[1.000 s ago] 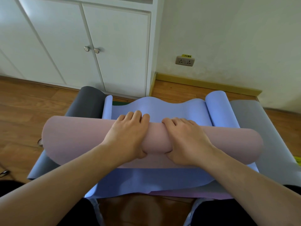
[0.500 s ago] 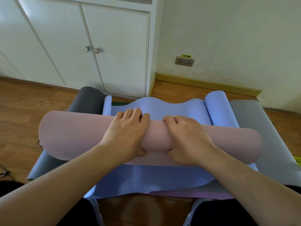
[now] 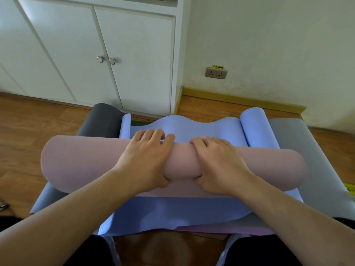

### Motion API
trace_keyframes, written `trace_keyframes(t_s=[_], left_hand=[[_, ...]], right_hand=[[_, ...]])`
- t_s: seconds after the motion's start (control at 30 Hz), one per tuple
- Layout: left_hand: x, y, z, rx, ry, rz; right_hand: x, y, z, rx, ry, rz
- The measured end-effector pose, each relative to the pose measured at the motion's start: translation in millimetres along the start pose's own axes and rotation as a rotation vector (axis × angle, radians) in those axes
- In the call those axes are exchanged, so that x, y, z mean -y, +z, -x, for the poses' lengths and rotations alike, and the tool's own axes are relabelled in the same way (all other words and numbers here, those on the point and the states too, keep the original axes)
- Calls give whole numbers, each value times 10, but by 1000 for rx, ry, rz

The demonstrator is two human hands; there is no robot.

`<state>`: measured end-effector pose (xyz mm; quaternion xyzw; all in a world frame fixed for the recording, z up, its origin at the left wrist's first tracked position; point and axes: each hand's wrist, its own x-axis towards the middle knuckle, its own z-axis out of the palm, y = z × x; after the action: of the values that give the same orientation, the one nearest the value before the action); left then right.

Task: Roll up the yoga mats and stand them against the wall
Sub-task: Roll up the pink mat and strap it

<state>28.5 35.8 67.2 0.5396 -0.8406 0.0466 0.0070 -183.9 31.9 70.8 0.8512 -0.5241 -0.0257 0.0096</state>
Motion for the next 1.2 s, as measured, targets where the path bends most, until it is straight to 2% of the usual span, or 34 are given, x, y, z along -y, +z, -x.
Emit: trace_keyframes(t_s=[0.07,0.2,0.33,0.4,0.53,0.7,0.8,0.9,1.03,1.2], left_hand=[[-25,48,-22,3,-4,-35],[56,24,-66,-20,-3,109],[130,-19,-51,51,-17,194],[120,-13,-24,68,0,175],[-3,69,5,27,27,-8],[79,20,-60,20,17,136],[150,-42,-53,83,-12,196],[122,-31,-27,113,9,177],[19,76,-29,74,28,-10],[100,15,-72,38,-2,141]], right_hand=[[5,4,11,-4,-12,-8],[-10,15,37,38,-23,51],[3,40,33,45,-12,62],[25,17,24,37,-20,41],[14,-10,22,34,-7,-7],[-1,-16,43,79,-24,21],[16,5,43,61,-35,35],[29,-6,26,36,-39,4],[10,-54,22,25,-22,-47],[-6,-59,39,78,-27,10]])
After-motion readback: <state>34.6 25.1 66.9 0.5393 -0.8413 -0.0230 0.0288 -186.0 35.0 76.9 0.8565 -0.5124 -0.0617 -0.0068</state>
